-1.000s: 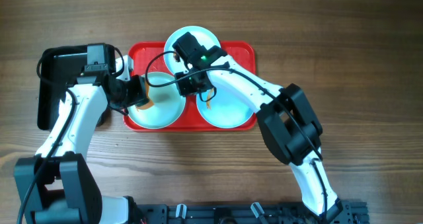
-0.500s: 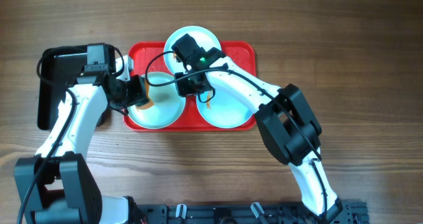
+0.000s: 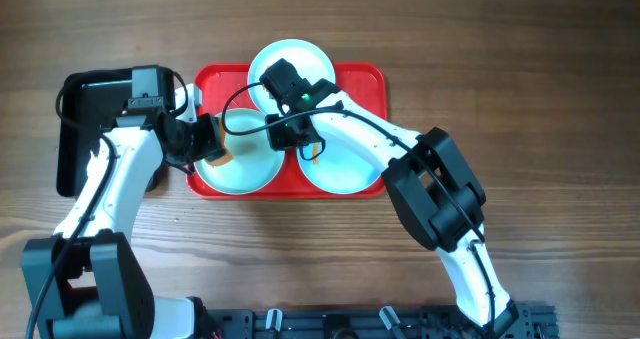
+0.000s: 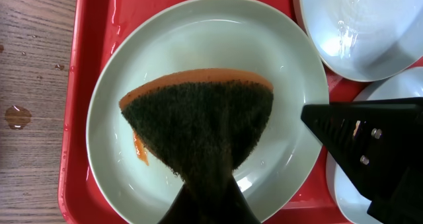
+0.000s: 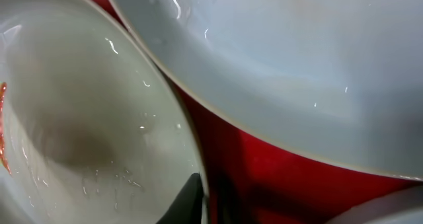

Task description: Clean dirty plates on tray and stack at the side

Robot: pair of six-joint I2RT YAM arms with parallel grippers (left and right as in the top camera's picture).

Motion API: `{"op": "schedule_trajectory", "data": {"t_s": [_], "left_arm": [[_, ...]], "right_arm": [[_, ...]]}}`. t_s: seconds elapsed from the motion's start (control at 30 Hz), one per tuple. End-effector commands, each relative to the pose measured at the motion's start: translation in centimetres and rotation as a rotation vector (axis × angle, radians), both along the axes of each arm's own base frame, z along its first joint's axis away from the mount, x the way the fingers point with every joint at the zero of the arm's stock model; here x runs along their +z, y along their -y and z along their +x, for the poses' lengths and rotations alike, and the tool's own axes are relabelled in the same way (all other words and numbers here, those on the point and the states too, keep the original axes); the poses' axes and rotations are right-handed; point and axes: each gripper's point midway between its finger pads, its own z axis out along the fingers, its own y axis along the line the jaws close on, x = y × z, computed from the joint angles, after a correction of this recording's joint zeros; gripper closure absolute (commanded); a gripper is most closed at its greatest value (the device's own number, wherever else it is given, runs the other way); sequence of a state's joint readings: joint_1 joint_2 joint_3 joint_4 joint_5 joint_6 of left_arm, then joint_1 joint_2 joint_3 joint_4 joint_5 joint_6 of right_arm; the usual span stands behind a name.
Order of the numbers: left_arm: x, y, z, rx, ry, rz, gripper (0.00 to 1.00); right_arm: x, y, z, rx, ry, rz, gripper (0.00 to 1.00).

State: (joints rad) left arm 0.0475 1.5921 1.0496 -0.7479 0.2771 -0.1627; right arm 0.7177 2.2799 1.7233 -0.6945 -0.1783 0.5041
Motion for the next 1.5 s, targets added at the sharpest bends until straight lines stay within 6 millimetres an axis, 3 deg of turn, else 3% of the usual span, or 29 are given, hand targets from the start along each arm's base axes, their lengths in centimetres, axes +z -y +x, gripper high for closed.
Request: {"op": "schedule_trajectory", "data": {"t_s": [0.0, 0.23, 0.43, 0.6, 0.97, 1.1, 1.2, 1.33, 1.47], "left_arm": [[-0.3, 1.1, -0.2, -0.031, -0.012, -0.003, 0.96], [-0.9, 2.2, 0.3, -0.065, 0.001, -0.001, 0.96], [-4.0, 1.7, 0.3, -0.037, -0.075, 0.024, 0.96], [-6.2, 2.7, 0.4, -0.043, -0.124, -0.037, 0.96], [-8.7, 3.6, 1.0, -0.099, -0.124, -0.073, 0.96], [-10.0, 1.4, 0.3, -0.103, -0.148, 0.061, 0.96], [-10.6, -1.7, -0.6, -0.071, -0.196, 0.239, 0.96], [-10.0, -7.0, -1.5, 0.079, -0.242, 0.526, 0.96], [-9.4, -8.8, -1.8, 0.121, -0.245, 0.635, 0.96]], "right_arm": [[-1.7, 0.7, -0.5, -0.022, -0.023, -0.040, 0.94], [-1.6, 0.5, -0.6, -0.021, -0.032, -0.030, 0.95], [-1.5, 0.0, -1.0, -0.032, -0.063, 0.002, 0.96], [-1.5, 0.0, -1.0, -0.033, -0.064, 0.003, 0.96], [-1.5, 0.0, -1.0, -0.034, -0.063, 0.003, 0.96], [-1.5, 0.0, -1.0, -0.033, -0.064, 0.003, 0.96], [-1.5, 0.0, -1.0, -0.033, -0.064, 0.003, 0.96], [-1.5, 0.0, -1.0, -0.034, -0.064, 0.002, 0.96], [-1.5, 0.0, -1.0, -0.033, -0.064, 0.002, 0.96]]}}
